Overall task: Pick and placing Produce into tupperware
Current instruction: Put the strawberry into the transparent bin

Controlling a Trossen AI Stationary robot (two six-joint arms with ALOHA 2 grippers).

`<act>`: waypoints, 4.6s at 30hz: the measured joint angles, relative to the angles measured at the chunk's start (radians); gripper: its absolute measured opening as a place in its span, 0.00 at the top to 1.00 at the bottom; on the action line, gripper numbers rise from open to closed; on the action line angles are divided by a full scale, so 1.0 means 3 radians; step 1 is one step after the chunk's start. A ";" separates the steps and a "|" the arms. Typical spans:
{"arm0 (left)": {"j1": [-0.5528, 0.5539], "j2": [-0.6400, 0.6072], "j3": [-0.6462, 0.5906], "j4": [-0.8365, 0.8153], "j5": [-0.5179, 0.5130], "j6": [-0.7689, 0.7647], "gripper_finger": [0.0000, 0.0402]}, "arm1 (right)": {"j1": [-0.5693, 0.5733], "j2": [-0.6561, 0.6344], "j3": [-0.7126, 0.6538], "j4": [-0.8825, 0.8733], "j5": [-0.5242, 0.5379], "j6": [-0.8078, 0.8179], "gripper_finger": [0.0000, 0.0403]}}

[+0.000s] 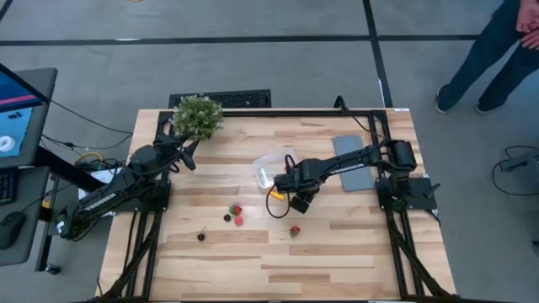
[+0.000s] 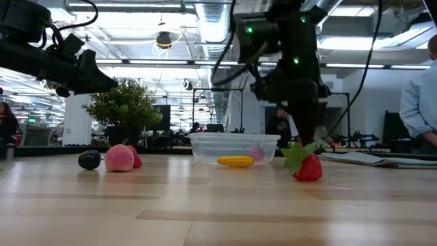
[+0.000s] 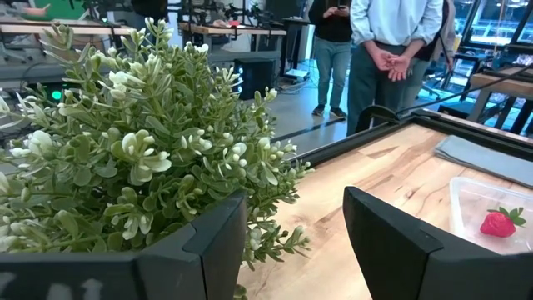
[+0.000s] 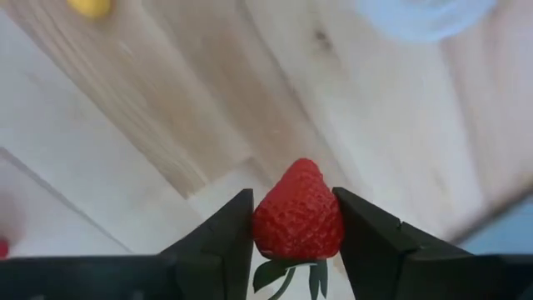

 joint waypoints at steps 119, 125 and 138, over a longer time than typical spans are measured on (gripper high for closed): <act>-0.0001 0.0035 0.0001 -0.0010 0.0115 0.0015 0.52 | 0.0927 -0.0006 0.1395 -0.0359 -0.0264 -0.1093 0.35; -0.0001 0.0072 0.0001 -0.0010 0.0116 0.0015 0.52 | 0.1105 0.0345 0.1385 -0.0349 -0.0237 -0.1357 0.35; -0.0001 0.0128 0.0001 -0.0013 0.0117 0.0014 0.52 | 0.1138 0.0837 0.1397 -0.0178 -0.0162 -0.1498 0.35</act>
